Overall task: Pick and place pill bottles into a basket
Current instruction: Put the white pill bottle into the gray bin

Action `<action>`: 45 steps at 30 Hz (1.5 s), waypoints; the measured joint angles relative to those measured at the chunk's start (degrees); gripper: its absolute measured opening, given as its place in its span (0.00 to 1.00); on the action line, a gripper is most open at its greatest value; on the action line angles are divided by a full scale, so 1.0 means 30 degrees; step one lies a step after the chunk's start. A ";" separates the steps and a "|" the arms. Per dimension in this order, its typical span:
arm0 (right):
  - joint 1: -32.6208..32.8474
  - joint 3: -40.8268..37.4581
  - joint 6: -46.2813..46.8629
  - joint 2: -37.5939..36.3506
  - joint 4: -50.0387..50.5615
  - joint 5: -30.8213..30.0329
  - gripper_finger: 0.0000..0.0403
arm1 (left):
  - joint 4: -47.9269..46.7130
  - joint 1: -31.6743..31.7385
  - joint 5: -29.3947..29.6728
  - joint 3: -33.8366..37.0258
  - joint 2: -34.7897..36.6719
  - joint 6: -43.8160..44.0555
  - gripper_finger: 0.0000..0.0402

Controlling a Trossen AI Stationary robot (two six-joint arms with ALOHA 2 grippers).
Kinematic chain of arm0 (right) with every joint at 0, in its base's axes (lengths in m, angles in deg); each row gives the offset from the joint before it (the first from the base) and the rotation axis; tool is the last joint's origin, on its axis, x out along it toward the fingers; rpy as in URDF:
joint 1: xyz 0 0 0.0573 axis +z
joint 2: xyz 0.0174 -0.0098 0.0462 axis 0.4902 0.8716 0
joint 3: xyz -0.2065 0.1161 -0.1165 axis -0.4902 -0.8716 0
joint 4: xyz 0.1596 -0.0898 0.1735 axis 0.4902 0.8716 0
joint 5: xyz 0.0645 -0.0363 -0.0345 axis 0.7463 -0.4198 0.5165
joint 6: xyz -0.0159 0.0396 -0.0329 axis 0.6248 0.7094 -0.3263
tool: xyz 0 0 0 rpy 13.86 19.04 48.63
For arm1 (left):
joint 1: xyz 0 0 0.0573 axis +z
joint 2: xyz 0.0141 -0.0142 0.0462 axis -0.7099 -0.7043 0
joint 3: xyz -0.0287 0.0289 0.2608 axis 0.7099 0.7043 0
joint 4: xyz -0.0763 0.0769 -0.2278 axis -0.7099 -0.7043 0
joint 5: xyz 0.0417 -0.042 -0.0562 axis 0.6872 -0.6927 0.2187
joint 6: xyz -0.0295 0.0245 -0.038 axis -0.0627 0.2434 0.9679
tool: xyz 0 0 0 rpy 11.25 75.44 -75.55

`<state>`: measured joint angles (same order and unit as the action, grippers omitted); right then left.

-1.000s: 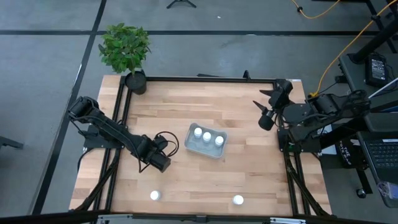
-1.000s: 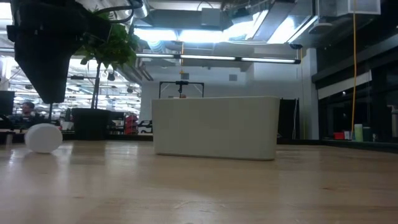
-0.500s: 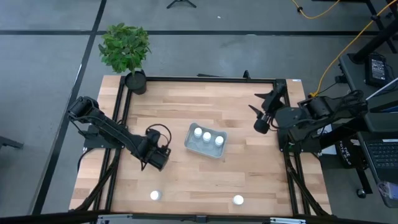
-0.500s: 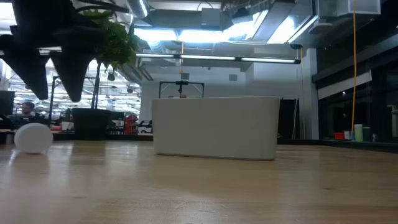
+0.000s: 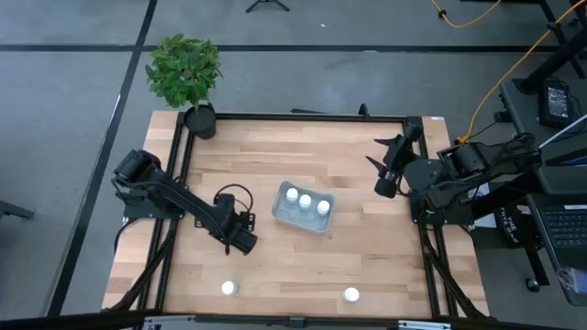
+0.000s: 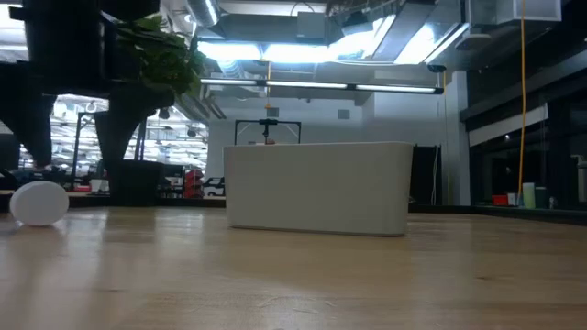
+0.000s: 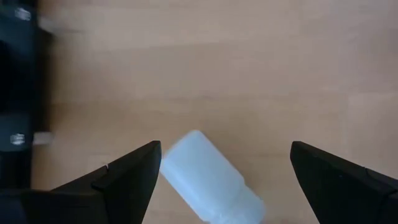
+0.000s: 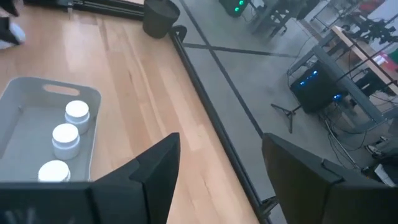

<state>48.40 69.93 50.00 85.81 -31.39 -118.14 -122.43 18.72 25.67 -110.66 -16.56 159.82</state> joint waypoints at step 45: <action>-0.0554 0.0007 0.1524 0.0968 -0.4444 -0.0409 0.57 | 0.5629 -0.6155 -0.0783 0.0414 0.8113 -3.0573 0.80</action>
<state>46.74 69.95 54.57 88.72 -44.72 -119.36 -105.55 0.26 23.32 -109.41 7.78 68.10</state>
